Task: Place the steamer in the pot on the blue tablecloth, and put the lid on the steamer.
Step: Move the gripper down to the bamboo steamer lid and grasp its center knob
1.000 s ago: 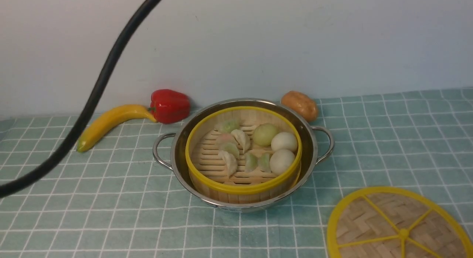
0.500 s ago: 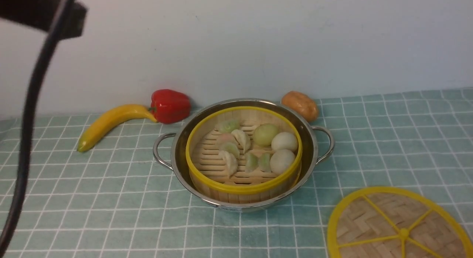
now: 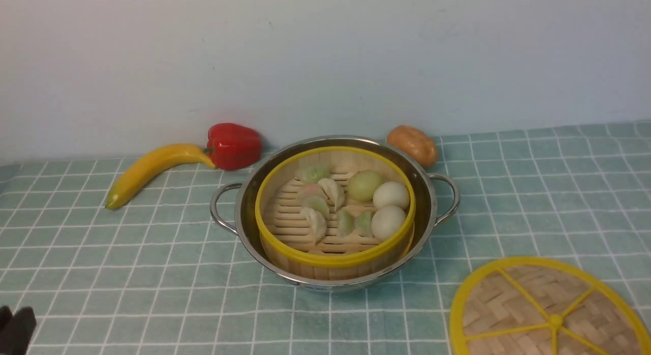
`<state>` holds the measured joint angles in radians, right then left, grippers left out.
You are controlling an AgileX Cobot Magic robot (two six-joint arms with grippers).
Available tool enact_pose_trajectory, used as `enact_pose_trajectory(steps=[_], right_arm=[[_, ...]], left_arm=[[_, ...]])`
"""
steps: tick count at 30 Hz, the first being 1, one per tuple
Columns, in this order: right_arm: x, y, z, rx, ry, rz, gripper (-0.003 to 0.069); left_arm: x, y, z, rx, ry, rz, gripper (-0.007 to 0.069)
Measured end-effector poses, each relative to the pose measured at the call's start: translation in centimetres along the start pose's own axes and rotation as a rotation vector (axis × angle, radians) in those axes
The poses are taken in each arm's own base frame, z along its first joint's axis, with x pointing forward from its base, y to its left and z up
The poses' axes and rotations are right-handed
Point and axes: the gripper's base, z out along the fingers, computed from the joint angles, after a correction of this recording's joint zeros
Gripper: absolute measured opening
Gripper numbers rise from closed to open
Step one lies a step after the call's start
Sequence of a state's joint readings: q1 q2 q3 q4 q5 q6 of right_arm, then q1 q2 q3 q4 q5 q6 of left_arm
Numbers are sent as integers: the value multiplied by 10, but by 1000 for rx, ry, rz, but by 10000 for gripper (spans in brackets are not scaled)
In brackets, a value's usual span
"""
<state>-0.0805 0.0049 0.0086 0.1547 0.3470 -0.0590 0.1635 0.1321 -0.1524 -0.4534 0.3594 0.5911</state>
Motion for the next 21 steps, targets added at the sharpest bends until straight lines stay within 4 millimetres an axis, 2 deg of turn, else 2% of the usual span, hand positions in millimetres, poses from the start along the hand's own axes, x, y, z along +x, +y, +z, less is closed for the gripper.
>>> enact_pose_trajectory(steps=[2,8,21], right_arm=[[0,0,0,0,0,0,242],[0,0,0,0,0,0,242],[0,0,0,0,0,0,242]], left_arm=[[17,-2,-2,-14,-13,30,129],[44,-4,3,-31,26,40,149],[50,2,3,-98,70,-24,179]])
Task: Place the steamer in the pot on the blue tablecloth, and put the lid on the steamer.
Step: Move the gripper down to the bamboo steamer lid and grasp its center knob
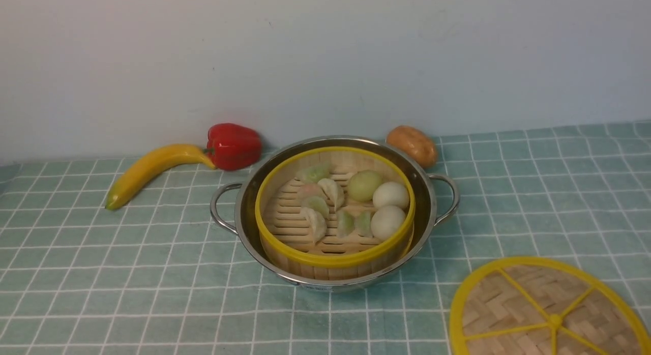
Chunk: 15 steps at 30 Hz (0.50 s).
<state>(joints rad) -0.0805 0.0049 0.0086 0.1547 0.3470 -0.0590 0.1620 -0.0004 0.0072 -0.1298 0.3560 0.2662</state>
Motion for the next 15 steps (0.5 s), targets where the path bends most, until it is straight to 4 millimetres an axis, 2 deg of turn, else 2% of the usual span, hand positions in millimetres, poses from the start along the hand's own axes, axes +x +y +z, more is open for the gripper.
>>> enact_pose_trajectory(steps=[15], right_arm=[[0,0,0,0,0,0,242]], left_arm=[[2,1,0,3,15,-16,201]])
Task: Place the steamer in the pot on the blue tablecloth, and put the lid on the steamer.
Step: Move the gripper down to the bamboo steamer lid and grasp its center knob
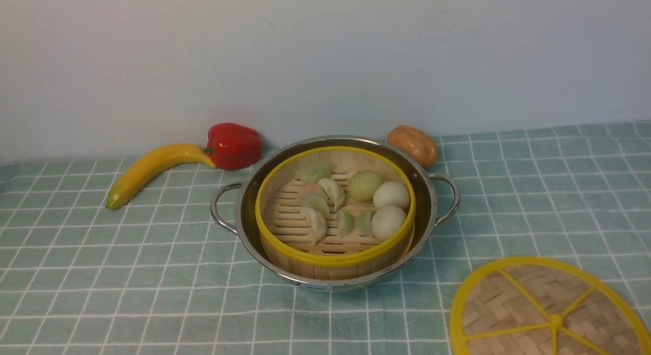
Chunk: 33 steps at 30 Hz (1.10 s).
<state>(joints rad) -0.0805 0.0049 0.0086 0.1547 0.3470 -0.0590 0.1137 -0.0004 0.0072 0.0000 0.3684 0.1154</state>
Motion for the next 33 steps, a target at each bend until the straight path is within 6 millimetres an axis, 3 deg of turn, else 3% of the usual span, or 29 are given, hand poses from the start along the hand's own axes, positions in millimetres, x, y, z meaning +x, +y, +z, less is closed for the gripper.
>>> enact_pose_trajectory(steps=[20,24,25,26,29,33], right_arm=[[-2,1,0,-6,-17,38,242],[-32,5,-11,-34,-80,99,242],[-60,9,-24,-57,-140,110,242],[-64,9,-26,-59,-153,111,242],[-111,17,-56,-105,-165,105,242],[-135,25,-80,-159,-103,120,242]], left_arm=[[0,0,0,0,0,12,222],[0,0,0,0,0,13,233],[0,0,0,0,0,16,234],[0,0,0,0,0,16,234],[0,0,0,0,0,16,243],[0,0,0,0,0,17,242]])
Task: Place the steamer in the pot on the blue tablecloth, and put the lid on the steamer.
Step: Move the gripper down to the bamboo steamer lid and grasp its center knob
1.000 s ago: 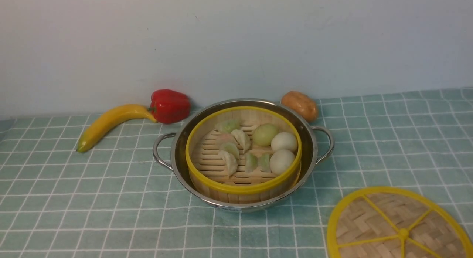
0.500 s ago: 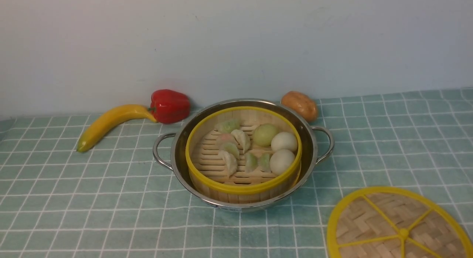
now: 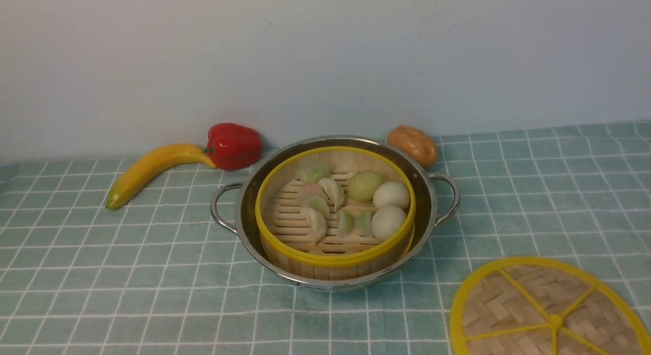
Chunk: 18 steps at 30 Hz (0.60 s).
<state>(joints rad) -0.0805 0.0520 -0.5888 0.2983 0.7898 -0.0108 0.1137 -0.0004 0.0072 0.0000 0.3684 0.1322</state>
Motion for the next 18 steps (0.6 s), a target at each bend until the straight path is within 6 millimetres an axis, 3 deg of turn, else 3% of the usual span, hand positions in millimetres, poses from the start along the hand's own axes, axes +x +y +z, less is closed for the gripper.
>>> enact_pose_trajectory(steps=[3,6,11,14,16,17,18], right_arm=[[-16,12,-13,-68,-13,52,242],[-18,20,-19,-143,17,102,242],[-13,33,-22,-247,268,25,242],[-19,33,-7,-257,360,-8,242],[-27,30,22,-263,469,-29,242],[-27,30,22,-265,468,-29,242],[-28,27,40,-274,537,-36,242]], left_arm=[[0,0,0,0,0,1,242],[0,0,0,0,0,1,242],[0,0,0,0,0,1,242],[0,0,0,0,0,1,242],[0,0,0,0,0,1,242],[0,0,0,0,0,1,242],[0,0,0,0,0,1,242]])
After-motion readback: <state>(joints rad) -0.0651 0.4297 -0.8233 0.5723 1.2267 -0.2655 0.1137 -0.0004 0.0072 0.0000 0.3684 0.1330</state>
